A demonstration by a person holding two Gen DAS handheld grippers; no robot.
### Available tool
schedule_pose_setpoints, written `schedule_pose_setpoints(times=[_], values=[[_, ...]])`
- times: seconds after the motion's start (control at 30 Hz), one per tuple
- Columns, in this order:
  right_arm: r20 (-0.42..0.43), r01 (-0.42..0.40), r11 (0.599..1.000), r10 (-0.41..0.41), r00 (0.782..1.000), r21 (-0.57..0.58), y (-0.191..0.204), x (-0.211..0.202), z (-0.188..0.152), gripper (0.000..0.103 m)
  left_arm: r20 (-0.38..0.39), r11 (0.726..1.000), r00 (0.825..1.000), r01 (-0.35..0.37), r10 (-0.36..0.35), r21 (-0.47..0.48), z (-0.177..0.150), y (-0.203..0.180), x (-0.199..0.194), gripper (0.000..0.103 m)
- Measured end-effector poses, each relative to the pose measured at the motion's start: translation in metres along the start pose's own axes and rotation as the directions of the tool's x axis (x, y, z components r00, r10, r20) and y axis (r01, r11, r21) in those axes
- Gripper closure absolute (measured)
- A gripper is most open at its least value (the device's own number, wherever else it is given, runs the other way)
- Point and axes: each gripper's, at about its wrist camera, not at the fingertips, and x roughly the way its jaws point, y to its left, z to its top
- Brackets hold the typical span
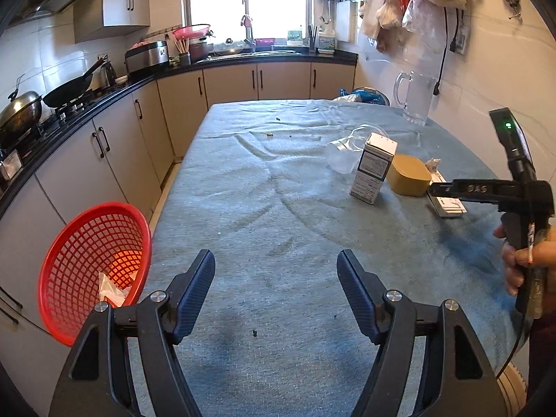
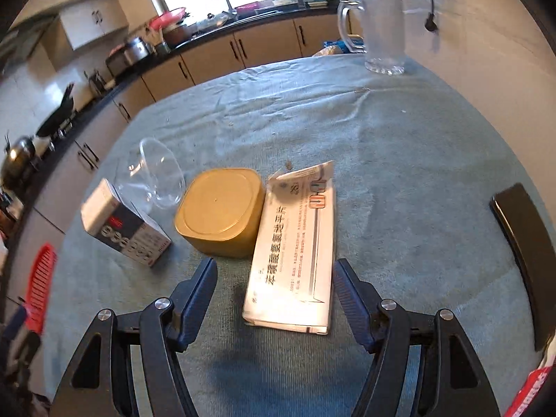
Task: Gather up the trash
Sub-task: 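Grasp the white box stack with the left tool while the right tool grasps the medicine box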
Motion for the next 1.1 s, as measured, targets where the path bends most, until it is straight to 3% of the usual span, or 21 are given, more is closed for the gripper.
schedule_pose_setpoints(times=[0.2,0.23,0.27,0.3,0.4,0.5,0.73,0.97,1.0,1.07,1.1], values=[[-0.006,0.024,1.000,-0.023,1.000,0.011,-0.010,0.011,0.000,0.030,-0.028,0.999,0.999,0.035,-0.035,0.031,0.010,-0.016,0.013,0.031],[0.000,0.021,1.000,-0.021,1.000,0.019,-0.015,0.010,0.000,0.034,-0.033,0.998,0.998,0.045,-0.044,0.036,0.013,-0.019,0.015,0.029],[0.010,0.027,0.999,-0.027,1.000,0.025,-0.019,0.008,0.000,0.045,-0.038,0.998,0.998,0.053,-0.052,0.040,0.015,-0.023,0.018,0.028],[0.017,0.029,0.999,-0.029,0.999,0.030,-0.020,0.007,0.000,0.045,-0.042,0.997,0.997,0.067,-0.065,0.043,0.019,-0.027,0.021,0.028],[0.054,0.013,0.997,-0.017,0.998,0.072,-0.038,0.002,-0.002,0.045,-0.045,0.993,0.994,0.101,-0.099,0.054,0.030,-0.041,0.031,0.024],[0.107,-0.065,0.987,0.050,0.993,0.144,-0.058,-0.006,-0.003,0.045,-0.035,0.990,0.993,0.112,-0.109,0.088,0.042,-0.060,0.043,0.019],[0.152,-0.145,0.975,0.119,0.981,0.168,-0.062,-0.015,-0.004,0.045,-0.039,0.984,0.998,0.055,-0.049,0.170,0.068,-0.099,0.087,0.018],[0.157,-0.183,0.969,0.157,0.975,0.166,-0.062,-0.014,-0.003,0.045,-0.054,0.987,0.998,0.042,-0.034,0.158,0.084,-0.111,0.120,0.018],[0.157,-0.187,0.968,0.162,0.974,0.166,-0.062,-0.014,-0.003,0.045,-0.055,0.987,0.998,0.043,-0.035,0.157,0.084,-0.112,0.121,0.018],[0.158,-0.192,0.968,0.167,0.973,0.161,-0.061,-0.014,-0.003,0.045,-0.054,0.986,0.998,0.040,-0.032,0.159,0.084,-0.115,0.125,0.031],[0.160,-0.193,0.968,0.168,0.973,0.158,-0.060,-0.015,-0.003,0.045,-0.062,0.986,0.998,0.037,-0.027,0.161,0.083,-0.116,0.128,0.047]])
